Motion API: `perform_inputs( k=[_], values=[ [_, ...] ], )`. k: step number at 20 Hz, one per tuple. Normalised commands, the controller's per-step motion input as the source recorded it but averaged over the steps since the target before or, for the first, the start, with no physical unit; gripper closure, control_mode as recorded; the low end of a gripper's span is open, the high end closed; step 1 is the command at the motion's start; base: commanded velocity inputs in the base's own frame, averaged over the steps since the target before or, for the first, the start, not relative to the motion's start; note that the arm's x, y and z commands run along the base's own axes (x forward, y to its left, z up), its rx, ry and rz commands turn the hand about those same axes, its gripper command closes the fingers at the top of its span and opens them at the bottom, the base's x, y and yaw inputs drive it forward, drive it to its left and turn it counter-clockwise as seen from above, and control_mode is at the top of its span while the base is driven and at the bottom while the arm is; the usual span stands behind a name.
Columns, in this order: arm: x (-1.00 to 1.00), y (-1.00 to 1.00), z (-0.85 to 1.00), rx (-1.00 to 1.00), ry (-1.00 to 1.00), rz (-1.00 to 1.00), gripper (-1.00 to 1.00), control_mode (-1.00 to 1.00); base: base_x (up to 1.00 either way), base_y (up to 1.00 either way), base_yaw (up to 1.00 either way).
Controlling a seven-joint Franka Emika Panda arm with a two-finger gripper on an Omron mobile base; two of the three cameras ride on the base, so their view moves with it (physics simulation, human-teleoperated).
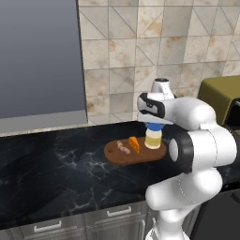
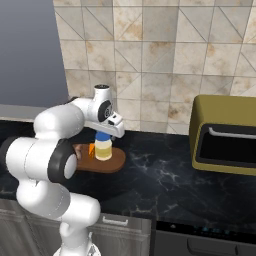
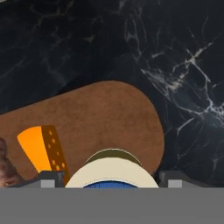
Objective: Retrieve the reheated potato from the microwave, then place the potato, cheese, and condiment on the cutting board.
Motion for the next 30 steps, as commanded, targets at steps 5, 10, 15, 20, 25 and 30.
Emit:
perform_inputs(
  k=[5, 10, 15, 20, 25, 30],
  values=[
    [0.05, 0.19, 0.00, 0.00, 0.00, 0.00, 1.00, -1.00, 0.00, 0.00, 0.00],
    [0.00, 0.02, -0.01, 0.00, 0.00, 0.00, 1.00, -1.00, 0.00, 0.00, 0.00],
    [0.00, 0.00, -0.01, 0.00, 0.00, 0.00, 1.00, -1.00, 0.00, 0.00, 0.00],
    [0.00, 0.00, -0.07, 0.00, 0.00, 0.00, 1.00, -1.00, 0.00, 0.00, 0.00],
    [0.00, -0.01, -0.17, 0.00, 0.00, 0.00, 1.00, -1.00, 0.00, 0.00, 0.00],
    [0.00, 0.00, -0.16, 0.00, 0.00, 0.00, 1.00, -1.00, 0.00, 0.00, 0.00]
  ],
)
